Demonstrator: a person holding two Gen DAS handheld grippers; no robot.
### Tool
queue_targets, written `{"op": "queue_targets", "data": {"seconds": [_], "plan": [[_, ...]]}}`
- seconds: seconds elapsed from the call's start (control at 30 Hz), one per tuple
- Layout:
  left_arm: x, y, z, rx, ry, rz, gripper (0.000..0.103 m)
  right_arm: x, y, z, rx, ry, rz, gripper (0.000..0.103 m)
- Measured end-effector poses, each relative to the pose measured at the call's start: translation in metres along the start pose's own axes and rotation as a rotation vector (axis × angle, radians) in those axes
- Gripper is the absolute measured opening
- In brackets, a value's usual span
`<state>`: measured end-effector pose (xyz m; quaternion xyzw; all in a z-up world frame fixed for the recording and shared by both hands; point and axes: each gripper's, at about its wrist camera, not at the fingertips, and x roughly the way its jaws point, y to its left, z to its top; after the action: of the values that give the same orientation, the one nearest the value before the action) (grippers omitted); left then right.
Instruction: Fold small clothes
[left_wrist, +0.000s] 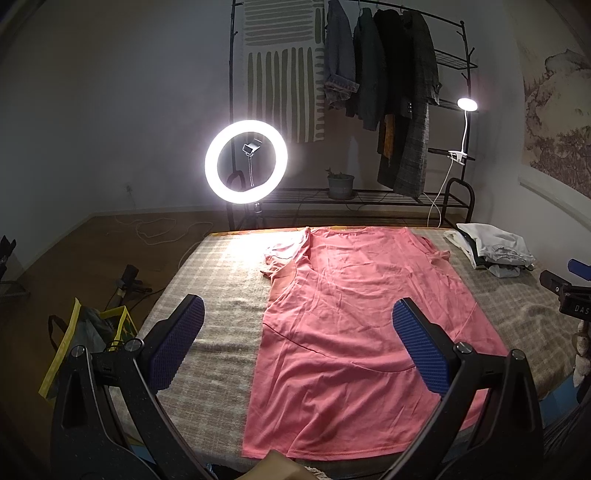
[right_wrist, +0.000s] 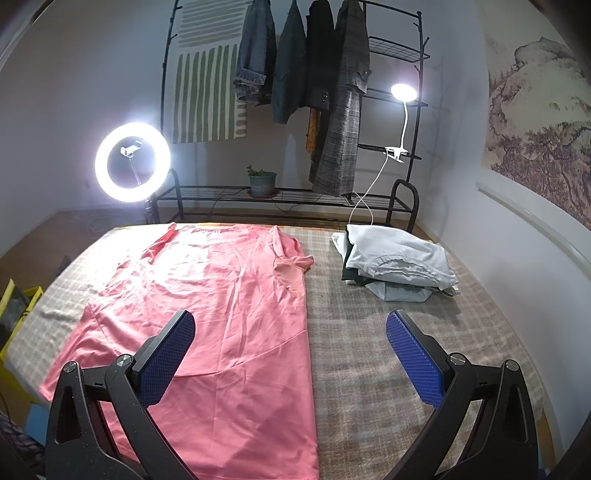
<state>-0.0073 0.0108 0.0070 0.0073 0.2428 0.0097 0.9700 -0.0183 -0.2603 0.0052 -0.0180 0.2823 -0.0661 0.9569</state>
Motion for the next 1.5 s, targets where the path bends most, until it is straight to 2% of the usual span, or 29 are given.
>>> {"op": "queue_targets", "data": {"seconds": [1.5], "plan": [[0.0006, 0.0038, -0.0048, -0.005, 0.0, 0.001, 0.103, 0.0014, 0.0047, 0.0001, 0.0, 0.003, -0.001, 0.103]]}}
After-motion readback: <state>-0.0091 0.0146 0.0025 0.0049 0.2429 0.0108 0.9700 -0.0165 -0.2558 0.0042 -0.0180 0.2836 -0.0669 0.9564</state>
